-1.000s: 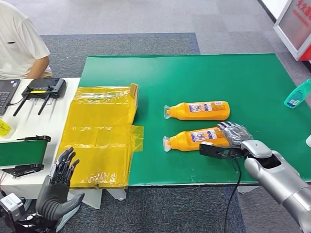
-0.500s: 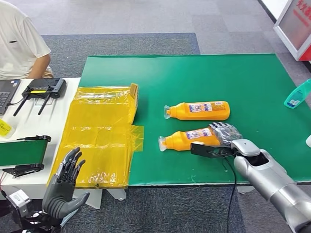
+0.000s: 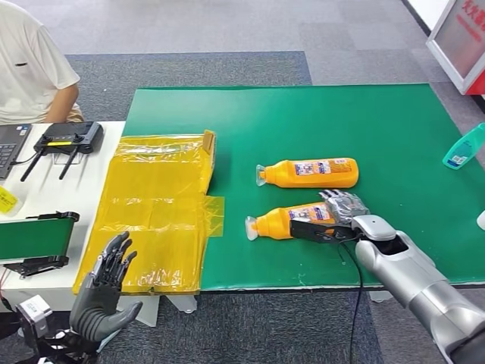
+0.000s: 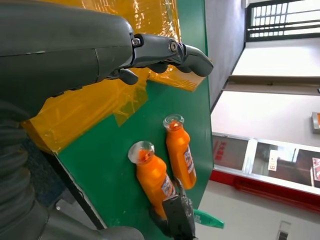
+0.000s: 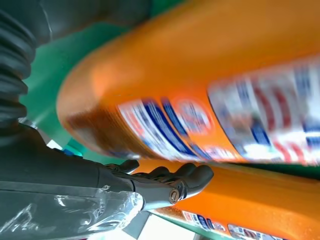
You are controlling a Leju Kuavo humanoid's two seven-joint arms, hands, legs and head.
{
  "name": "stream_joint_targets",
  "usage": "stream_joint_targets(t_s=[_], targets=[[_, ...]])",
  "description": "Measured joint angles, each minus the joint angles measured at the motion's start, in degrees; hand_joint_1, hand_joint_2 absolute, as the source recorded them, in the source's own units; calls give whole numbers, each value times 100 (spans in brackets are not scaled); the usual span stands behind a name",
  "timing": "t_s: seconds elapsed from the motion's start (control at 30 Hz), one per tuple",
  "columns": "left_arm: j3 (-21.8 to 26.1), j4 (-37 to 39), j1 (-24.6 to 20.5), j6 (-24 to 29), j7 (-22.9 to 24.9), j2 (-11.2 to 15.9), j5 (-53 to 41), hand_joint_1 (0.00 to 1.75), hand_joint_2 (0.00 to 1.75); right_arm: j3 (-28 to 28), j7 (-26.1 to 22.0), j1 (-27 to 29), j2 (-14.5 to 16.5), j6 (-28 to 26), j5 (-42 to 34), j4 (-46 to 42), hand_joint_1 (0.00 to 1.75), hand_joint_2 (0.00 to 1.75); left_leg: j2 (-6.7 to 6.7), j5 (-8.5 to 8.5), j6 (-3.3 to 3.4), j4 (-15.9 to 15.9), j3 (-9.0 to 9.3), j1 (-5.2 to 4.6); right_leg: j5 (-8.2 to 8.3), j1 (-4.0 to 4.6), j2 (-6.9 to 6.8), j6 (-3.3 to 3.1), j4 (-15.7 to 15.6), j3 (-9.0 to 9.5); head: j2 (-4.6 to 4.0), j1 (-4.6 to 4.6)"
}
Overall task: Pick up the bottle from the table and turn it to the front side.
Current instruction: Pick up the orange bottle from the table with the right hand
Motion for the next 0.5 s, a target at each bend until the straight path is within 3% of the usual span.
stream_joint_targets(t_s=[0.1,0.13,0.2,0.23,0.3,0.33,0.5], targets=[[-8,23,-1,11,-2,13,2,0,175,0,-14,-1,15,-26,-4,45,59,175,0,0,0,0,0,0,0,0,0,0,0,0,0,1],[-8,31,-2,14,-2,16,2,0,175,-1,-15,-4,21,-34,-4,55,69,175,0,0,0,0,0,0,0,0,0,0,0,0,0,0],[-8,40,-3,15,-2,21,2,0,175,-2,-16,-12,29,-49,-3,71,110,175,0,0,0,0,1,0,0,0,0,0,0,0,0,1],[-8,43,-3,16,-2,21,2,0,175,-2,-16,-18,32,-54,-3,79,140,175,0,0,0,0,1,0,0,0,0,0,0,0,0,0],[-8,49,-6,16,-3,22,3,0,175,-2,-16,-31,40,-60,-3,92,168,175,0,0,0,0,1,0,0,0,0,0,0,0,0,1],[-8,51,-8,16,-5,25,5,0,175,-2,-16,-38,45,-62,-1,99,175,175,0,0,0,0,1,0,0,0,0,0,0,1,0,0],[-9,67,-24,18,-24,54,17,0,175,1,-51,-76,66,-67,9,151,175,175,0,0,0,0,1,0,0,0,0,0,0,1,0,0]])
